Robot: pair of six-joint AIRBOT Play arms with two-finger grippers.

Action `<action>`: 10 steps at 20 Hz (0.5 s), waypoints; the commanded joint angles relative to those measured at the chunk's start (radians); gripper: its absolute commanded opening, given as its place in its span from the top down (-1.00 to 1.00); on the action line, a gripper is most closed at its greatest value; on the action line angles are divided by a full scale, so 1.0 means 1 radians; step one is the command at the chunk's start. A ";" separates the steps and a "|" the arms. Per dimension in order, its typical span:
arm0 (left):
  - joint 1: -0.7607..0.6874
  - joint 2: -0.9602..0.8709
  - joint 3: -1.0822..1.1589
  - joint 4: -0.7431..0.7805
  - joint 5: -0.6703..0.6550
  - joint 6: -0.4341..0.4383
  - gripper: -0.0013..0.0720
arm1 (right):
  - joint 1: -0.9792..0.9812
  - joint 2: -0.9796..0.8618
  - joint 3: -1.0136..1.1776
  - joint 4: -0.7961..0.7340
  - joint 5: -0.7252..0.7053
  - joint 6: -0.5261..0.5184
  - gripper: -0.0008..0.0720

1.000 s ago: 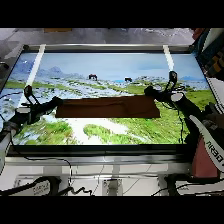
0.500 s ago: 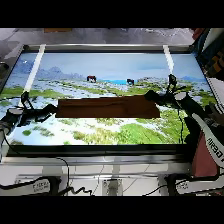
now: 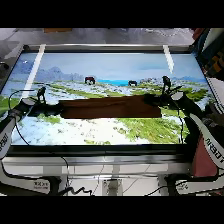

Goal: Fold the clothes and pants, and hang the long-sleeved shirts on hangers.

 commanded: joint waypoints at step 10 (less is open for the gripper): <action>-0.061 0.350 0.306 -0.004 -0.449 0.027 0.93 | 0.391 -0.067 0.190 0.002 -0.079 0.090 0.94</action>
